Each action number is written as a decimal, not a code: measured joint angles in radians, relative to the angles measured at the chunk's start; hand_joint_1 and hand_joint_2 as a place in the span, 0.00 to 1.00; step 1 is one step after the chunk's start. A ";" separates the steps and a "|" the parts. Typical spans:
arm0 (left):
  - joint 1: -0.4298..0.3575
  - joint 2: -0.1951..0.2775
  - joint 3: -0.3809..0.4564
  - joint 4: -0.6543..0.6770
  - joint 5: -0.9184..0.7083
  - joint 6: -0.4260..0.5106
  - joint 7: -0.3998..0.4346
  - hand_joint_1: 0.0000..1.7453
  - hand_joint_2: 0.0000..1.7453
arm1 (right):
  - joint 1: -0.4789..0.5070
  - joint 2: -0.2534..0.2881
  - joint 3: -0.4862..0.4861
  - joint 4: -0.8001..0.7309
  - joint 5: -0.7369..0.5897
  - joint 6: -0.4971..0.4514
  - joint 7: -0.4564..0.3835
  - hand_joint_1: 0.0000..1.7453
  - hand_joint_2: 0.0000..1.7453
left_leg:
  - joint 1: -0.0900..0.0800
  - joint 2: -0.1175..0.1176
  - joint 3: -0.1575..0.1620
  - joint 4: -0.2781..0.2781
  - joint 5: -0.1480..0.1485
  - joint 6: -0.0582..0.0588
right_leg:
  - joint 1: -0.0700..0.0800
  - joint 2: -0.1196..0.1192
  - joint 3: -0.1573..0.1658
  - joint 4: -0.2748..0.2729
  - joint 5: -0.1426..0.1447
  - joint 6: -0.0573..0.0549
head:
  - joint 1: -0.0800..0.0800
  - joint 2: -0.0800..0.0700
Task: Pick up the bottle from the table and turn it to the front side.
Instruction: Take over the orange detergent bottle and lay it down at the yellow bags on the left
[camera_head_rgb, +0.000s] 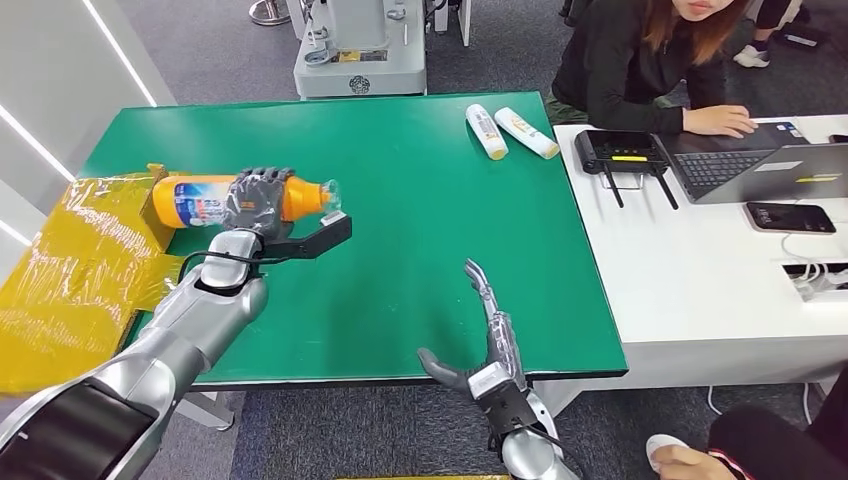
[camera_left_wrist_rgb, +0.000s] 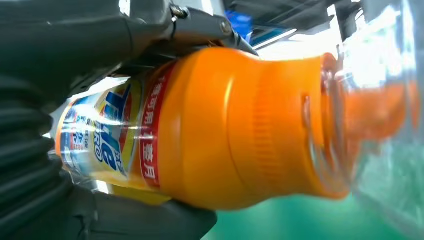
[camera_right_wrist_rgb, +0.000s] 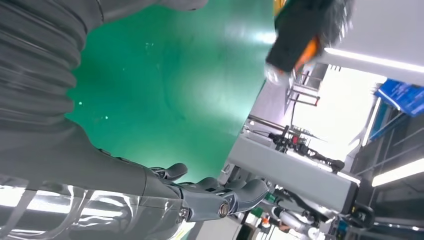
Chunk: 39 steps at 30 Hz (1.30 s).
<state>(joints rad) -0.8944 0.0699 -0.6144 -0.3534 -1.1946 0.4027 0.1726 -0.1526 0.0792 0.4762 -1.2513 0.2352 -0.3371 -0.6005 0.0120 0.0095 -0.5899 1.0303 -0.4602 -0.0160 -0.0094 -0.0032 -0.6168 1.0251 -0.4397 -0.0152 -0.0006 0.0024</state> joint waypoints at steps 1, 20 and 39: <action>0.007 0.012 -0.001 0.009 -0.002 -0.003 0.020 1.00 1.00 | 0.001 -0.002 0.000 0.000 -0.005 -0.003 -0.003 0.00 1.00 | 0.000 0.000 0.000 0.000 0.000 0.000 | 0.000 0.000 0.000 0.000 0.000 0.000 | 0.000 0.000; 0.085 0.170 -0.001 0.073 -0.099 -0.078 0.114 1.00 1.00 | 0.009 -0.019 0.000 0.009 -0.019 0.002 -0.007 0.00 1.00 | 0.000 -0.001 -0.001 0.000 0.000 0.000 | 0.000 -0.001 -0.001 0.000 0.000 0.000 | 0.000 0.000; 0.079 0.230 0.015 0.088 -0.017 -0.235 -0.142 1.00 1.00 | 0.035 -0.034 0.039 -0.007 -0.017 0.015 0.002 0.00 1.00 | 0.000 -0.001 -0.001 0.000 0.000 0.000 | 0.000 0.000 -0.001 0.000 0.000 0.000 | 0.000 0.000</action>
<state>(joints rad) -0.8153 0.2997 -0.5997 -0.2655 -1.2117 0.1678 0.0301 -0.1178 0.0456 0.5152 -1.2578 0.2180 -0.3226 -0.5983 0.0125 0.0090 -0.5908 1.0302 -0.4600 -0.0163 -0.0091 -0.0035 -0.6180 1.0252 -0.4398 -0.0154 -0.0003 0.0024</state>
